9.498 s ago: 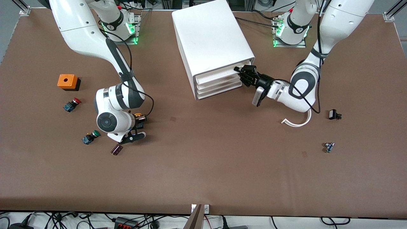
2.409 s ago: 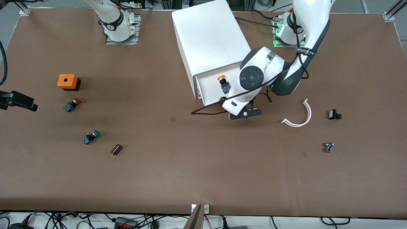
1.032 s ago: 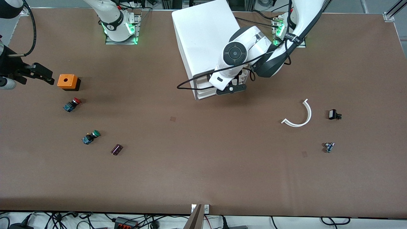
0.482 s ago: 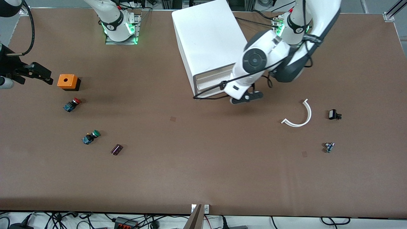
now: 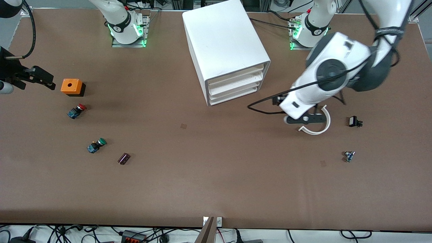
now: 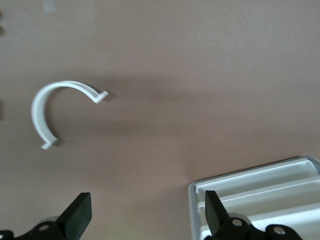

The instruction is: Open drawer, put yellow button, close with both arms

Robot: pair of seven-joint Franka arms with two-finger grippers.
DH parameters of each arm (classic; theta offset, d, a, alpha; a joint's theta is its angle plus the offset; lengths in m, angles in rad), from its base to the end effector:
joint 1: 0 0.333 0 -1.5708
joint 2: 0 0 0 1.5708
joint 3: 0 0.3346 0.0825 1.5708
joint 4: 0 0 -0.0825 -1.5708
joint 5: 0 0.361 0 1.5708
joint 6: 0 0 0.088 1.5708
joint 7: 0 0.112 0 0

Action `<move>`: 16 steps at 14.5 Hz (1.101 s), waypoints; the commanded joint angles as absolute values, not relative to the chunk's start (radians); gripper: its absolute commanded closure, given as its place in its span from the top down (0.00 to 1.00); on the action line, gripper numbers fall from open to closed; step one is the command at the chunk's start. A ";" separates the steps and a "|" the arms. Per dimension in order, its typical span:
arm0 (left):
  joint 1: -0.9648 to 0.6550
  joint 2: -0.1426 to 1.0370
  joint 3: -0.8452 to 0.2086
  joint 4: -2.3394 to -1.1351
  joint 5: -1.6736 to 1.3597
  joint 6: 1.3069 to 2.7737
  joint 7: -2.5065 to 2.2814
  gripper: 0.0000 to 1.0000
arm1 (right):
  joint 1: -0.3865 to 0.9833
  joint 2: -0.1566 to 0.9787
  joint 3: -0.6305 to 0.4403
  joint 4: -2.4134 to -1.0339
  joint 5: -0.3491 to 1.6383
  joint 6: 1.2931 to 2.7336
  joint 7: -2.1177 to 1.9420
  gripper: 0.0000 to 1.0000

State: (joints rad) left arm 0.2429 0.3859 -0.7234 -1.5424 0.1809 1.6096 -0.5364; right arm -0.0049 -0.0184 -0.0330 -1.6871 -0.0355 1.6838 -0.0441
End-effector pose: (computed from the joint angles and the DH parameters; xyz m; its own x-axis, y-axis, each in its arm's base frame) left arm 0.5731 -0.2086 0.4763 0.9730 0.0416 -0.2269 0.0321 -0.9985 -0.0453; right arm 0.5328 -0.0240 0.6053 0.9999 0.0102 0.0135 0.0097 -0.9993 0.0353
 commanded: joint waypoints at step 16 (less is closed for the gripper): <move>0.129 0.146 -0.168 -1.523 0.011 1.564 0.094 1.00 | -0.005 -0.061 -0.031 -1.756 -0.032 1.686 -0.040 1.00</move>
